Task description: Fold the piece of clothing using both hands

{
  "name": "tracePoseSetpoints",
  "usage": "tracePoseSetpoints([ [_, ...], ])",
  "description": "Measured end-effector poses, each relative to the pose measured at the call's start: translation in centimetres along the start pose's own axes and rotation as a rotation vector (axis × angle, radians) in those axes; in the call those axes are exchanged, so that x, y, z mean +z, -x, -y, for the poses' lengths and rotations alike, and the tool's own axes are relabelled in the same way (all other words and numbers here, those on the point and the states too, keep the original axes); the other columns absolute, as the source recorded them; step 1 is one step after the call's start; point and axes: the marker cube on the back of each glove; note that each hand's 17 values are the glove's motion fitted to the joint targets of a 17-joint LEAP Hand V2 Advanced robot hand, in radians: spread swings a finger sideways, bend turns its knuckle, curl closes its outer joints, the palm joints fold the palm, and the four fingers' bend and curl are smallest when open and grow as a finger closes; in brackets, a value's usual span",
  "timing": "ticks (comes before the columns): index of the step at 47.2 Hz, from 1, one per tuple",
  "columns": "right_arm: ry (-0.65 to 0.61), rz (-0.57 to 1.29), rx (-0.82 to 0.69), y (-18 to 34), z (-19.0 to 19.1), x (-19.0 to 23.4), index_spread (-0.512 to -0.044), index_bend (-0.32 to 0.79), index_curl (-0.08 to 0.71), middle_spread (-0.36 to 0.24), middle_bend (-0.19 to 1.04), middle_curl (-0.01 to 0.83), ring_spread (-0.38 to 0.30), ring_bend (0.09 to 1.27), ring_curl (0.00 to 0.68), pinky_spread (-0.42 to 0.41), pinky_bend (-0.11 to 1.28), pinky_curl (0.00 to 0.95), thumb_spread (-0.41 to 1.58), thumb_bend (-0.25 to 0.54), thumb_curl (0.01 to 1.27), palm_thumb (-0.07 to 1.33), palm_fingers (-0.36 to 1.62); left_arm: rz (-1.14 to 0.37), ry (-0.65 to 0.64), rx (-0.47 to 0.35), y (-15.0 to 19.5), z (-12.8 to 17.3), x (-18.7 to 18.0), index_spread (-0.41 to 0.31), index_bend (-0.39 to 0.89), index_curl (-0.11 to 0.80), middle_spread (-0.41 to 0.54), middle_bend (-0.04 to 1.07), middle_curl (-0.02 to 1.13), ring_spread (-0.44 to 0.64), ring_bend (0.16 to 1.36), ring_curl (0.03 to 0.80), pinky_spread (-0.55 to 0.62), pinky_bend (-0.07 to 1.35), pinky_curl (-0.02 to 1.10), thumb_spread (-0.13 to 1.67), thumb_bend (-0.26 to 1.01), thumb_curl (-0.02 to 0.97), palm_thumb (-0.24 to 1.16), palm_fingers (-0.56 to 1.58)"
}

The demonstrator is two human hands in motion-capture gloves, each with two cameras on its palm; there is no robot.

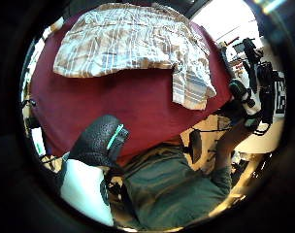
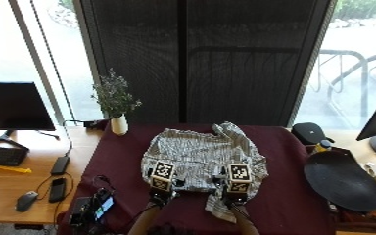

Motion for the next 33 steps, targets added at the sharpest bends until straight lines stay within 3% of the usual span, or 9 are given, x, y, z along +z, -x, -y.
tracePoseSetpoints([
  [10,0.060,0.012,-0.053,-0.8,-0.2,0.0,-0.370,0.15,0.191,0.025,0.17,0.192,0.162,0.36,0.201,0.258,0.80,0.327,1.09,0.049,0.25,0.47,0.09,-0.032,-0.027,0.017,-0.3,-0.3,-1.1,-0.010,0.12,0.150,0.055,0.27,0.33,0.19,0.63,0.288,0.25,0.59,0.29,0.95,-0.02,0.263,0.40,0.31],
  [18,0.130,0.010,-0.029,-2.6,0.3,2.5,-0.373,0.14,0.208,0.025,0.17,0.212,0.164,0.36,0.214,0.252,0.82,0.340,1.08,-0.001,0.28,0.48,0.07,-0.042,-0.071,0.010,0.1,2.1,1.6,-0.010,0.12,0.171,0.054,0.28,0.35,0.19,0.64,0.299,0.25,0.60,0.31,0.95,-0.03,0.281,0.39,0.30],
  [25,0.196,0.032,-0.017,-4.4,2.2,7.2,-0.371,0.12,0.211,0.033,0.17,0.226,0.166,0.37,0.227,0.246,0.85,0.350,1.06,-0.020,0.29,0.49,0.04,-0.103,0.023,0.005,-0.2,3.1,4.1,-0.010,0.12,0.186,0.054,0.27,0.36,0.18,0.65,0.306,0.24,0.61,0.32,0.94,-0.03,0.294,0.38,0.30],
  [33,0.326,0.028,-0.031,-4.4,1.5,9.1,-0.365,0.12,0.209,0.043,0.18,0.238,0.174,0.38,0.239,0.243,0.87,0.357,1.05,-0.026,0.30,0.49,0.02,-0.125,0.159,0.006,-1.0,4.0,6.7,-0.010,0.11,0.197,0.060,0.25,0.38,0.18,0.65,0.312,0.24,0.62,0.34,0.94,-0.03,0.306,0.38,0.29],
])
